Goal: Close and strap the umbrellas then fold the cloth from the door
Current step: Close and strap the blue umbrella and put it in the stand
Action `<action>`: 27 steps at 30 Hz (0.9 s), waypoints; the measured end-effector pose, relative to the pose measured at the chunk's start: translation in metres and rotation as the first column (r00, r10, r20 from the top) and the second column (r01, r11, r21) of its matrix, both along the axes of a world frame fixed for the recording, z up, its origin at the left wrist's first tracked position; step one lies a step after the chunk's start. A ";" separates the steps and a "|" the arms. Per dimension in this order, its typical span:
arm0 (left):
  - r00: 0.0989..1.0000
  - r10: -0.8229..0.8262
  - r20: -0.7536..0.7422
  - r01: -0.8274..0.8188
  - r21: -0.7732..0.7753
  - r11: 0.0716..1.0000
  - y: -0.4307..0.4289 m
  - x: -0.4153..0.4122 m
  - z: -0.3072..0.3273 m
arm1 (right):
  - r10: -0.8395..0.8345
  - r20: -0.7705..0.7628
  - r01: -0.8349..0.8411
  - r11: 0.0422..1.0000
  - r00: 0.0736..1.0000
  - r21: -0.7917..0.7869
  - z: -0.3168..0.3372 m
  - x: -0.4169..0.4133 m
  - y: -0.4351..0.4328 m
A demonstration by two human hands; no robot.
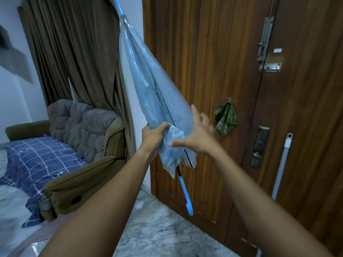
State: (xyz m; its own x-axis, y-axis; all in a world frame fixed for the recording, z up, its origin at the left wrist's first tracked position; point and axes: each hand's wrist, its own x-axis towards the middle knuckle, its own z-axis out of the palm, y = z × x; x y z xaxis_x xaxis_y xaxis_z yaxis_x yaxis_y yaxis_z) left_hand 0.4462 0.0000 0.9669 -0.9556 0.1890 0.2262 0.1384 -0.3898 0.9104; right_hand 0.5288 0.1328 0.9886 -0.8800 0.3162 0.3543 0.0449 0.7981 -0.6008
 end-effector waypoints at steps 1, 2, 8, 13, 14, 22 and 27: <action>0.998 -0.070 -0.001 0.070 0.010 0.997 0.003 0.003 0.001 | 0.086 0.084 -0.081 0.995 0.993 -0.058 -0.006 -0.006 -0.001; 0.989 -0.151 0.008 0.151 0.017 0.988 0.005 0.005 0.001 | 0.176 0.078 -0.165 0.978 0.981 -0.130 -0.012 -0.011 -0.003; 0.963 -0.271 -0.012 0.266 -0.152 0.952 0.003 0.004 0.006 | 0.105 -0.127 -0.113 0.992 0.986 -0.057 -0.030 -0.016 -0.006; 0.723 0.133 -0.678 -0.631 -0.570 0.527 -0.012 0.026 0.007 | -0.151 -0.259 0.245 0.892 0.954 0.380 -0.026 -0.015 0.022; 0.552 0.148 -0.821 -0.769 -0.432 0.472 -0.015 0.033 0.008 | -0.136 -0.281 0.255 0.858 0.950 0.446 -0.024 -0.015 0.028; 0.701 -0.253 -0.667 -0.681 -0.731 0.041 -0.016 0.014 0.003 | 0.193 -0.264 0.139 0.493 0.945 0.859 0.006 -0.021 0.037; 0.851 -0.090 -0.518 -0.462 -0.818 0.343 -0.014 0.008 -0.026 | 0.226 -0.335 0.188 0.495 0.914 0.848 0.001 -0.019 0.043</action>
